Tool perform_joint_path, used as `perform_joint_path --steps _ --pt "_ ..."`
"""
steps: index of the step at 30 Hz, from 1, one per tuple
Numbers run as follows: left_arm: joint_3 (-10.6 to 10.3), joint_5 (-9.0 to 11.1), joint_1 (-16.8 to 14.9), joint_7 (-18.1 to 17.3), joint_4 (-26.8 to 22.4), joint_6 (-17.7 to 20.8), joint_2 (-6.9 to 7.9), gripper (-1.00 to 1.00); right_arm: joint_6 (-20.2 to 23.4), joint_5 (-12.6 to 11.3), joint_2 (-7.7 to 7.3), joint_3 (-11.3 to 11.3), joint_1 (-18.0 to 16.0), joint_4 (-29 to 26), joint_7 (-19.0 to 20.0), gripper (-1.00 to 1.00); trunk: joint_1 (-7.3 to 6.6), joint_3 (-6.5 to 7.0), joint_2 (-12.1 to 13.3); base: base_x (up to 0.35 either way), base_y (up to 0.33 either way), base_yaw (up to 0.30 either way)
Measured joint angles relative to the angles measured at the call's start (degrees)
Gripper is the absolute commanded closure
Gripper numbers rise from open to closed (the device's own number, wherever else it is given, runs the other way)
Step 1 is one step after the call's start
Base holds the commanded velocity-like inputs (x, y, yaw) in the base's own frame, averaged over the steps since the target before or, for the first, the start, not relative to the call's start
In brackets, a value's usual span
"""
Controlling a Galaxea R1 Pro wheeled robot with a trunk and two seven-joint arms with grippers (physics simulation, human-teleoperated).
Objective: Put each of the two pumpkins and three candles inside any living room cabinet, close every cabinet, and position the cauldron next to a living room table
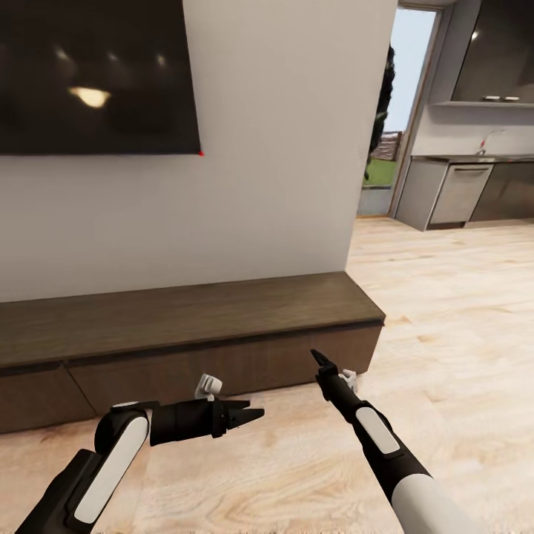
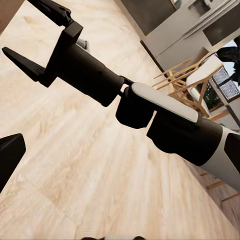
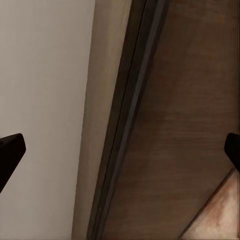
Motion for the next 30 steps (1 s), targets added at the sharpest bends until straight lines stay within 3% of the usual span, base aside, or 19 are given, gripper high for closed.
perform_joint_path --steps 22,30 --pt "0.0 -0.07 0.03 -0.06 0.06 0.0 0.03 -1.0 -0.09 0.03 0.0 0.07 0.0 -0.08 0.7 -1.0 0.57 -4.88 -0.3 0.0 0.0 0.0" --pt "0.0 -0.04 0.04 -0.06 0.09 0.01 0.07 -1.0 -0.12 0.08 -0.04 0.04 0.0 -0.14 2.61 -1.0 0.56 -4.89 -0.3 0.0 0.0 0.0"
